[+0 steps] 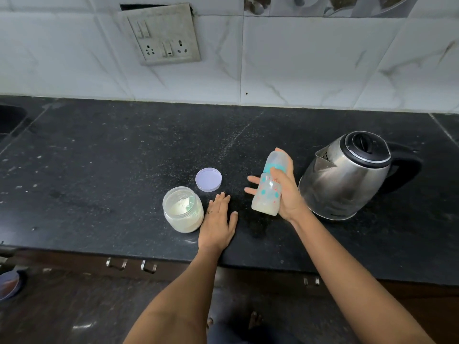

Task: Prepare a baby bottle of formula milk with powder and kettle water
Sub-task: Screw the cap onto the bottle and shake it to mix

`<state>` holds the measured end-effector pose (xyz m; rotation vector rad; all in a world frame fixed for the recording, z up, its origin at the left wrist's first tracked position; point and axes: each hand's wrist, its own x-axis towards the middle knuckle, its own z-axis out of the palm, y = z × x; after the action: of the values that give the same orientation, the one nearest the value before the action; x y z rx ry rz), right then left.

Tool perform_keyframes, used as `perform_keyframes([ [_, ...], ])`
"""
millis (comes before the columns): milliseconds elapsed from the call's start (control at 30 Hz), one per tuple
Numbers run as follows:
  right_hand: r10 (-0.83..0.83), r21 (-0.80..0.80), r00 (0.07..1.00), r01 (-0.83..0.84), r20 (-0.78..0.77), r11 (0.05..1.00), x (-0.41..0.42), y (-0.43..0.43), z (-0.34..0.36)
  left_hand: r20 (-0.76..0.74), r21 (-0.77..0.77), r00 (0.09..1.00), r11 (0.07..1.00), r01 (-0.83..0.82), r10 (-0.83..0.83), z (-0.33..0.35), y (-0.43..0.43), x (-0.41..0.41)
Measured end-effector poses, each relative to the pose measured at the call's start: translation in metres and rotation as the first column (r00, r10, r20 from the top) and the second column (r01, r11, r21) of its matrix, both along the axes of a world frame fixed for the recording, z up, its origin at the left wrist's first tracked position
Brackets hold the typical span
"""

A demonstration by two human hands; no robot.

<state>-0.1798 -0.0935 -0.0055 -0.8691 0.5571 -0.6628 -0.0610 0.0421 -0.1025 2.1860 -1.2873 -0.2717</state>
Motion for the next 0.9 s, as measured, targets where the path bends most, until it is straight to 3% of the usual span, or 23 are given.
perform_keyframes([
  [67,0.033,0.136,0.998,-0.039,0.047,0.99,0.002,-0.001,0.006,-0.003,0.001,1.0,1.0,-0.004,0.004,0.0,0.0,0.0],
  [167,-0.052,0.192,0.998,0.042,0.043,0.98,0.008,-0.004,0.009,-0.007,0.001,1.0,1.0,-0.008,0.008,-0.001,0.0,0.0],
  [233,-0.143,0.371,0.989,0.12,0.034,0.921,0.013,-0.004,0.009,-0.005,0.006,1.0,1.0,-0.008,0.008,-0.001,0.0,0.0],
  [300,-0.139,0.47,0.988,0.09,0.071,0.878,0.014,-0.001,0.011,-0.004,0.013,1.0,1.0,-0.005,0.005,-0.001,-0.001,0.0],
  [433,-0.049,0.413,0.998,0.024,0.05,0.91,0.014,0.004,0.012,-0.009,0.021,1.0,1.0,0.0,0.0,0.0,-0.001,0.0],
  [567,-0.243,0.571,0.967,0.155,0.081,0.806,0.019,-0.005,0.015,-0.011,0.029,1.0,1.0,0.004,-0.003,-0.002,-0.002,0.002],
  [733,0.0,0.345,0.997,-0.028,0.082,0.938,0.004,0.009,0.02,0.006,0.025,1.0,1.0,0.007,-0.007,-0.006,-0.003,0.002],
  [800,-0.058,0.35,0.99,0.009,0.129,0.937,0.006,0.008,0.021,0.012,0.007,1.0,1.0,0.009,-0.009,-0.007,-0.003,0.002],
  [900,-0.289,0.504,0.944,0.174,0.16,0.846,0.013,0.001,0.023,0.014,0.001,1.0,1.0,0.006,-0.006,-0.007,-0.005,0.002],
])
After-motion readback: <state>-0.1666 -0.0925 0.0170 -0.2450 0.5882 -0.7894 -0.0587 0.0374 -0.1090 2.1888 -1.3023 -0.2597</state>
